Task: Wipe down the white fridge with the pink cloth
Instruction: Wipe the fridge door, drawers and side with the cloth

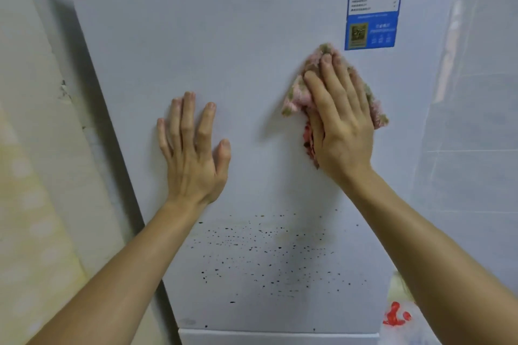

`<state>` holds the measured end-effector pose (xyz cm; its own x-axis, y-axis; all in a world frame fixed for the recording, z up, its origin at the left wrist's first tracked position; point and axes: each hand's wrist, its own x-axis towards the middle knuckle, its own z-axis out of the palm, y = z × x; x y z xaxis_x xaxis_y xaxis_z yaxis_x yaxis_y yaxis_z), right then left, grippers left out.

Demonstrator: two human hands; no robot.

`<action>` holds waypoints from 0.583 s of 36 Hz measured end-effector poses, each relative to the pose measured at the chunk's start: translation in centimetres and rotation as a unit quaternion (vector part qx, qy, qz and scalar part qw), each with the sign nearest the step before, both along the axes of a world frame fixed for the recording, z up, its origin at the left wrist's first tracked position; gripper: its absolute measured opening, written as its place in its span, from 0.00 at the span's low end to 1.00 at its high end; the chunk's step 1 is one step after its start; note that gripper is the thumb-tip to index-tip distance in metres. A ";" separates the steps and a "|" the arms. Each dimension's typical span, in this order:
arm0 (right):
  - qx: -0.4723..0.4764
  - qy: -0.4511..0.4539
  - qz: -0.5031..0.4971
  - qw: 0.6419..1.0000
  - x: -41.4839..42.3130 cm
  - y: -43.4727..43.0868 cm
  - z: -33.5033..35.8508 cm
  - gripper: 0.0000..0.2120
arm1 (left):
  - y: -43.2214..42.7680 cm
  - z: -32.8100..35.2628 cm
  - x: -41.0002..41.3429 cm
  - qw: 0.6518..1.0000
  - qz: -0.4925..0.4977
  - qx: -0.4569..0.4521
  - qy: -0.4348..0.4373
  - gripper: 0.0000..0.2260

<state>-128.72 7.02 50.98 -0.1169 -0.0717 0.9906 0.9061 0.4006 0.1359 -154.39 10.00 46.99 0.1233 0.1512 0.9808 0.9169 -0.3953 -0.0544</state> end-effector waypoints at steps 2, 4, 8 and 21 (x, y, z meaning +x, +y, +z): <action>-0.037 -0.051 0.010 0.998 -1.5 -0.3 -2.9 0.25 | 0.2 -0.3 -1.0 1.000 -0.004 0.001 0.016 0.26; -0.063 -0.102 -0.001 0.993 -3.2 -0.5 -6.4 0.26 | 0.4 -0.4 -1.5 1.000 -0.012 0.001 0.027 0.26; -0.092 -0.172 -0.026 0.980 -4.5 -0.6 -10.7 0.26 | 0.5 -0.4 -2.3 0.999 -0.024 0.005 0.038 0.26; -0.025 -0.012 -0.051 0.998 -3.4 0.0 0.2 0.25 | 0.7 -0.3 -3.5 0.998 -0.045 0.021 0.046 0.25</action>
<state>-132.14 6.99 51.17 -0.1453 -0.0079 0.9893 0.9394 0.3128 0.1405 -157.93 10.69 46.74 0.2248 0.0942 0.9698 0.8681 -0.4715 -0.1555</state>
